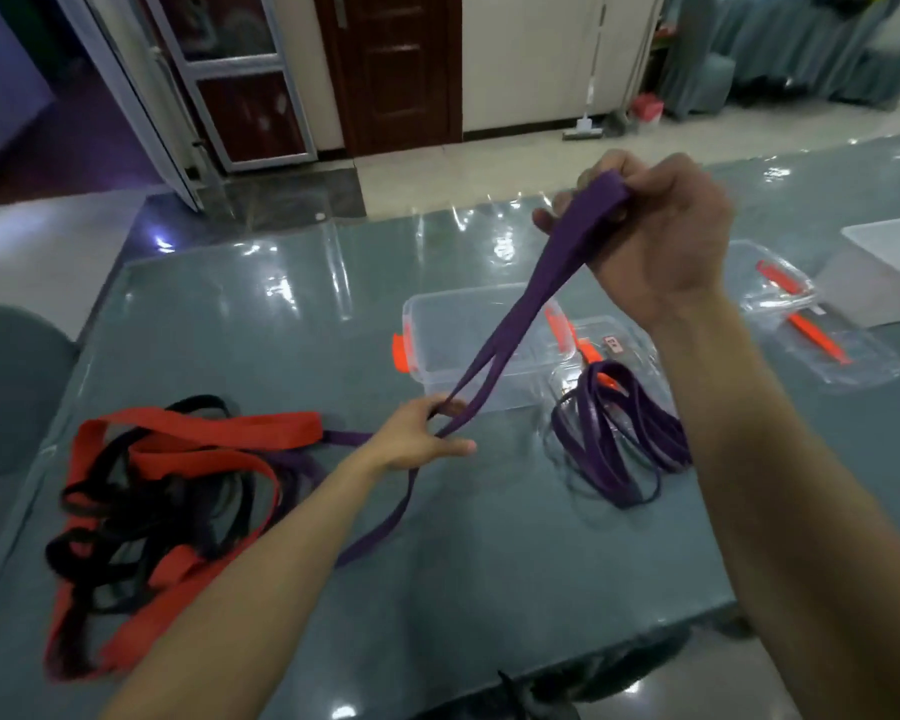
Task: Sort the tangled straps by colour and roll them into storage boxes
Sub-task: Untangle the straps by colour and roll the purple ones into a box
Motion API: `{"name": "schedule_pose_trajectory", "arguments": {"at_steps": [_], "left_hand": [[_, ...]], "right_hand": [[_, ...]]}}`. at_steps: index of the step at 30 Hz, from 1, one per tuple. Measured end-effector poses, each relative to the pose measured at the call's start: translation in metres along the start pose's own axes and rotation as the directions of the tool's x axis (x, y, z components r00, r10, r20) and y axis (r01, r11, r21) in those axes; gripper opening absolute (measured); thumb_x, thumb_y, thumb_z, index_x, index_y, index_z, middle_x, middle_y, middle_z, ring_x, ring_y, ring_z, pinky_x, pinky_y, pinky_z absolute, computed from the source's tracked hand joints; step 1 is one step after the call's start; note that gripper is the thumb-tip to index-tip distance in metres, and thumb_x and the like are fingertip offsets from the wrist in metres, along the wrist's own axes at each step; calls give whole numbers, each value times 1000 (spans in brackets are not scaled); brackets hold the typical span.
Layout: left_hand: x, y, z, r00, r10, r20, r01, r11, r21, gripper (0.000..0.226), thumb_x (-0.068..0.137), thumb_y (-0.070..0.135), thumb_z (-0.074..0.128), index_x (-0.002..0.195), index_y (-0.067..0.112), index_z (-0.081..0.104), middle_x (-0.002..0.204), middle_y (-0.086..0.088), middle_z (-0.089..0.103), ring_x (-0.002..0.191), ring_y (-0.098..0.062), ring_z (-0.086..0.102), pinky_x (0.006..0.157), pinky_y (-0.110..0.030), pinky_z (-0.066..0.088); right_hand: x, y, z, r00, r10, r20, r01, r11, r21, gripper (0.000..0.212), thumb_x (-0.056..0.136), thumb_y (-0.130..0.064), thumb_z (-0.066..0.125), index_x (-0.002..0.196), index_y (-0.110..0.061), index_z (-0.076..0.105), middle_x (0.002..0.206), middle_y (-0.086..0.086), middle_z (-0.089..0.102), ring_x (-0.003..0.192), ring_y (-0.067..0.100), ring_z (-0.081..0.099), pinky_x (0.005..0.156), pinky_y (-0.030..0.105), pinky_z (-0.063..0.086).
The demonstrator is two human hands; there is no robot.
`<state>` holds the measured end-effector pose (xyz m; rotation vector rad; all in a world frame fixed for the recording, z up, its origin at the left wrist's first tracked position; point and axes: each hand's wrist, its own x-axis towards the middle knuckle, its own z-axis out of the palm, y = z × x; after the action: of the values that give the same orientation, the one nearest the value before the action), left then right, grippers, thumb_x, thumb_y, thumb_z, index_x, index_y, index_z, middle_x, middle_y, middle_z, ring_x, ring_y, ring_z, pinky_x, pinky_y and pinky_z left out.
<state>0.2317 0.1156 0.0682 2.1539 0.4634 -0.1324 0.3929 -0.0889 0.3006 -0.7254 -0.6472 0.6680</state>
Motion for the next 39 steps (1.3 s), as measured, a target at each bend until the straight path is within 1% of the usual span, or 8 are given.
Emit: {"name": "schedule_pose_trajectory", "arguments": {"at_steps": [4, 7, 8, 16, 22, 31, 35, 39], "left_hand": [[10, 29, 11, 997, -72, -14, 73, 996, 43, 32, 93, 46, 80, 73, 23, 72, 63, 6, 71, 61, -11, 68, 67, -34, 57], [12, 61, -12, 986, -28, -163, 72, 959, 272, 33, 77, 61, 77, 73, 29, 70, 60, 12, 62, 58, -2, 55, 56, -22, 45], [13, 75, -18, 980, -21, -198, 85, 943, 321, 34, 74, 58, 81, 73, 28, 67, 61, 13, 61, 59, -3, 56, 54, -21, 42], [8, 175, -16, 995, -79, -53, 95, 873, 478, 66, 84, 6, 81, 133, 19, 38, 98, -9, 70, 92, -24, 65, 79, -40, 56], [-12, 177, -32, 964, 96, -248, -37, 972, 230, 59, 82, 7, 90, 123, 22, 50, 96, -1, 73, 85, -19, 74, 76, -29, 57], [-3, 97, 15, 939, -271, -210, 268, 962, -42, 30, 100, 39, 78, 93, 10, 76, 86, -3, 83, 84, -11, 79, 98, -40, 60], [-4, 142, -54, 759, -151, -633, 202, 979, 9, 46, 96, 39, 79, 64, 20, 51, 51, 12, 48, 45, -8, 45, 56, -30, 39], [-24, 196, -97, 843, 125, -523, 145, 884, 445, 29, 80, 20, 87, 85, 23, 59, 69, 8, 62, 62, -9, 55, 58, -31, 39]], "right_hand": [[-3, -28, -88, 969, 6, -248, -117, 892, -436, 12, 74, -15, 55, 74, -14, 66, 75, 4, 58, 78, 23, 60, 92, 44, 57], [-18, -21, -165, 923, -64, -380, -379, 24, -925, 32, 102, -20, 51, 125, -19, 73, 134, 11, 64, 122, 30, 64, 112, 43, 46], [-23, -13, -176, 932, -33, -362, -363, -46, -931, 36, 104, -20, 53, 136, -17, 69, 142, 12, 60, 129, 31, 61, 116, 43, 43], [-43, 85, -129, 850, 527, 28, -110, 229, -967, 120, 73, -56, 95, 168, -23, 29, 167, -7, 43, 147, 15, 47, 119, 33, 41], [-14, 68, -117, 850, 494, 183, -45, 414, -909, 15, 90, -22, 84, 96, -13, 73, 72, 0, 76, 69, 22, 70, 71, 33, 54], [21, -22, -82, 843, 444, 302, 143, 356, -924, 58, 82, -76, 76, 77, -18, 76, 59, 0, 57, 54, 11, 64, 52, 16, 49], [24, -21, -95, 872, 463, 157, 42, 249, -968, 53, 97, -65, 67, 101, -14, 77, 81, 2, 80, 75, 20, 80, 75, 30, 60], [22, -3, -77, 821, 552, 147, -58, 337, -940, 90, 73, -75, 81, 147, -30, 58, 122, -6, 77, 113, 13, 73, 104, 35, 54]]}}
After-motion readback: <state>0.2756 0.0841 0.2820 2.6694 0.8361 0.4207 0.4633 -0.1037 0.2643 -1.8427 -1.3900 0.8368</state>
